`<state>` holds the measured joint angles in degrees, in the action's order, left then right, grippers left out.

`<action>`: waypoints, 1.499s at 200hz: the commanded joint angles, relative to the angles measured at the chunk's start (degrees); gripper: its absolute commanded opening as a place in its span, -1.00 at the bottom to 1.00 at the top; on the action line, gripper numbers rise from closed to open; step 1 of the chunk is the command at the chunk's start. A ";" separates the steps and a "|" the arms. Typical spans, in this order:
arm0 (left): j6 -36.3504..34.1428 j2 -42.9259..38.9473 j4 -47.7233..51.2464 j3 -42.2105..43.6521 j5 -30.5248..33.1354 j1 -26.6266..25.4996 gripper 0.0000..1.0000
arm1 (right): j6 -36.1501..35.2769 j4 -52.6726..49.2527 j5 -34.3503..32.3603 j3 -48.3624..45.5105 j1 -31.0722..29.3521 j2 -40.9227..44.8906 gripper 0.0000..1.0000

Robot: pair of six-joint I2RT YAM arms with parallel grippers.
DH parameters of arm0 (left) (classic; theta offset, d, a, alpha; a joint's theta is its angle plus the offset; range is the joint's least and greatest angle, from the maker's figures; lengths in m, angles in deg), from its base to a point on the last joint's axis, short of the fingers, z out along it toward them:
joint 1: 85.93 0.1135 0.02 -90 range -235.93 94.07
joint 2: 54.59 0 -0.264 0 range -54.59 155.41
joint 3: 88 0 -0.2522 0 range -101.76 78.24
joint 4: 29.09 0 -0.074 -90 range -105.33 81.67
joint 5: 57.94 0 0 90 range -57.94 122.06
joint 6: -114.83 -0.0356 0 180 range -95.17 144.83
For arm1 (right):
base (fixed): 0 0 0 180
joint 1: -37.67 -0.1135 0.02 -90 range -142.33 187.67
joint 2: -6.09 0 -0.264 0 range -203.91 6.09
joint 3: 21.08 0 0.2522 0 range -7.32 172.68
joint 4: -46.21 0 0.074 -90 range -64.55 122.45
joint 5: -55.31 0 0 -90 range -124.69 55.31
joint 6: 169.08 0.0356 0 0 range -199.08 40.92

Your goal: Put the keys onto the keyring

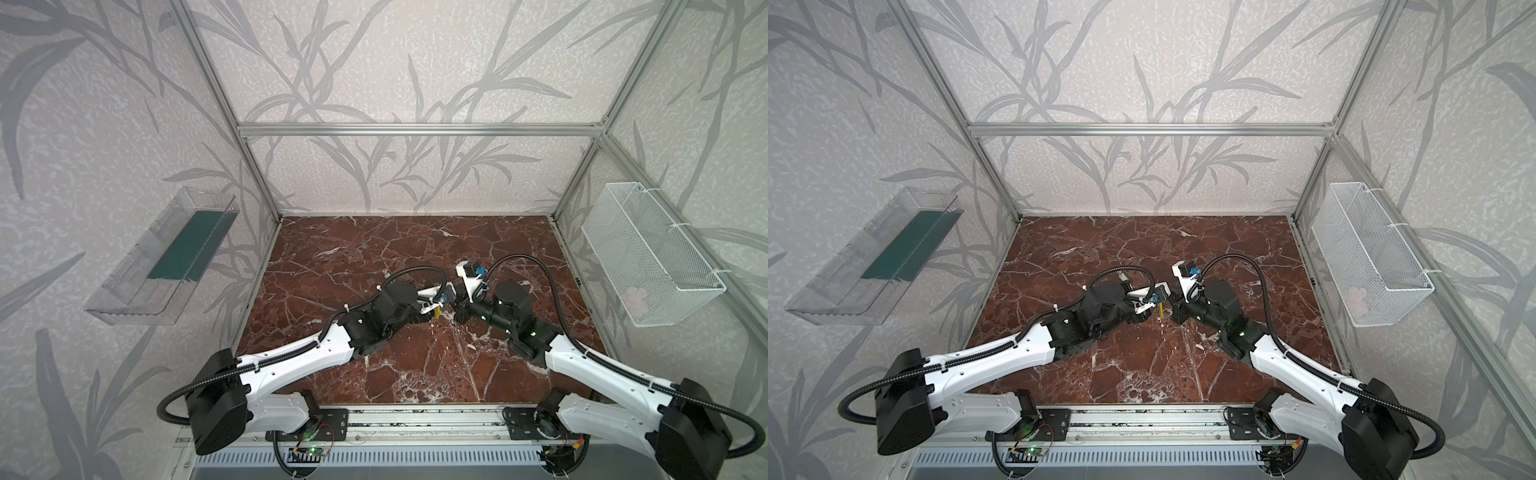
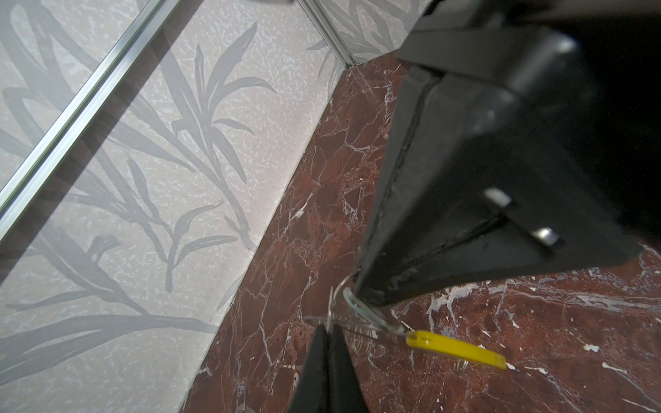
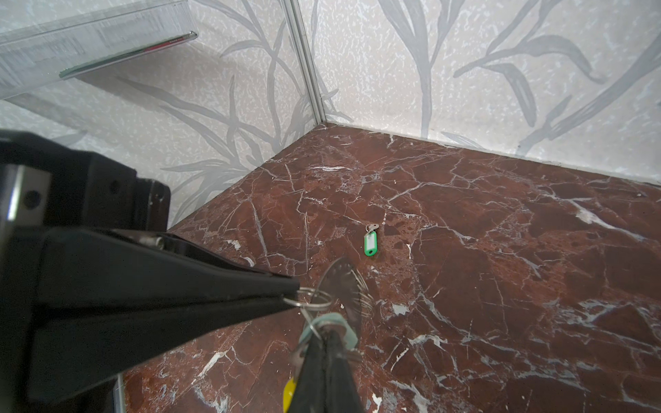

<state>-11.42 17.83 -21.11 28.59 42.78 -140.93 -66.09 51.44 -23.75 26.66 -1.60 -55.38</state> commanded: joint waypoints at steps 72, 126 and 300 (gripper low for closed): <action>-1.34 -5.48 -2.99 3.84 -4.57 -0.10 -1.00 | 3.15 0.55 -2.42 -2.15 0.06 1.42 -1.00; 0.35 -8.25 -5.05 6.05 -7.25 0.31 -1.00 | 4.85 1.09 -0.54 -3.55 0.57 1.44 -1.00; 4.87 -11.66 -2.34 9.89 -9.06 7.33 -1.00 | -10.84 -37.52 -3.20 9.76 1.72 -13.04 -1.00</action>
<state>-7.71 7.93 -24.09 37.31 33.47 -134.12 -70.22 24.84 -25.46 29.63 -0.20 -66.72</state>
